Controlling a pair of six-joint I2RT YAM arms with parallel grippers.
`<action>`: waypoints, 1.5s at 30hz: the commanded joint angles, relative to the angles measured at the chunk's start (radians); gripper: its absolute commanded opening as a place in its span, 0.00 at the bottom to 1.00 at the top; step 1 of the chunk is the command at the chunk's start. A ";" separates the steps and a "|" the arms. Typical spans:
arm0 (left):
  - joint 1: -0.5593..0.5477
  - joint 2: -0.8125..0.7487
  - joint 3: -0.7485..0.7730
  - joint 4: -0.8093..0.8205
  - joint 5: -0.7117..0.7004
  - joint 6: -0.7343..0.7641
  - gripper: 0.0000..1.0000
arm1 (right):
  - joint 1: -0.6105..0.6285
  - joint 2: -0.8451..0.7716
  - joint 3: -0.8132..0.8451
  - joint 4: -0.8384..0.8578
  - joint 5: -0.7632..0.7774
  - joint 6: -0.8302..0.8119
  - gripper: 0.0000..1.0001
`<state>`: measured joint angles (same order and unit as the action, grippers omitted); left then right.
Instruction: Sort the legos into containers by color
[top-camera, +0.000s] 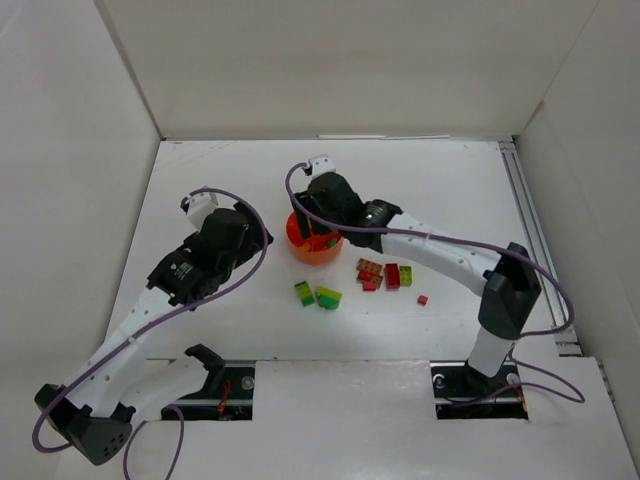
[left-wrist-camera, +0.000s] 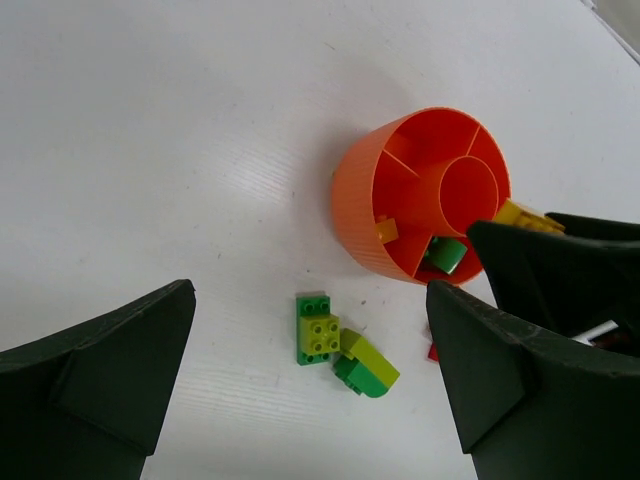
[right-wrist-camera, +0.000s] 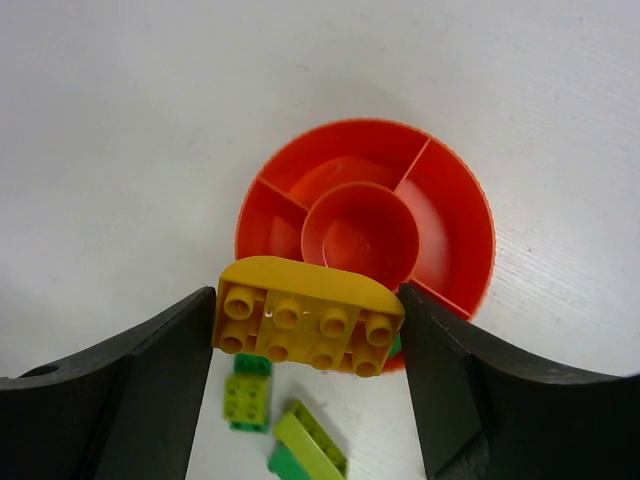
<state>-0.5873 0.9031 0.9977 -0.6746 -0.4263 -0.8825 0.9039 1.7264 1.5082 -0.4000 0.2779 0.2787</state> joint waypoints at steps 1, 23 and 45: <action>0.001 -0.053 0.025 -0.058 -0.060 -0.053 1.00 | 0.024 0.082 0.131 -0.063 0.222 0.204 0.52; 0.001 -0.170 -0.059 -0.002 -0.062 0.025 1.00 | 0.109 0.308 0.372 -0.230 0.356 0.373 0.66; 0.001 -0.198 -0.079 0.007 -0.052 0.034 1.00 | 0.109 0.346 0.414 -0.304 0.356 0.412 0.87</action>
<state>-0.5873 0.7185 0.9241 -0.6880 -0.4747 -0.8619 1.0031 2.0907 1.8881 -0.6926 0.6182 0.6781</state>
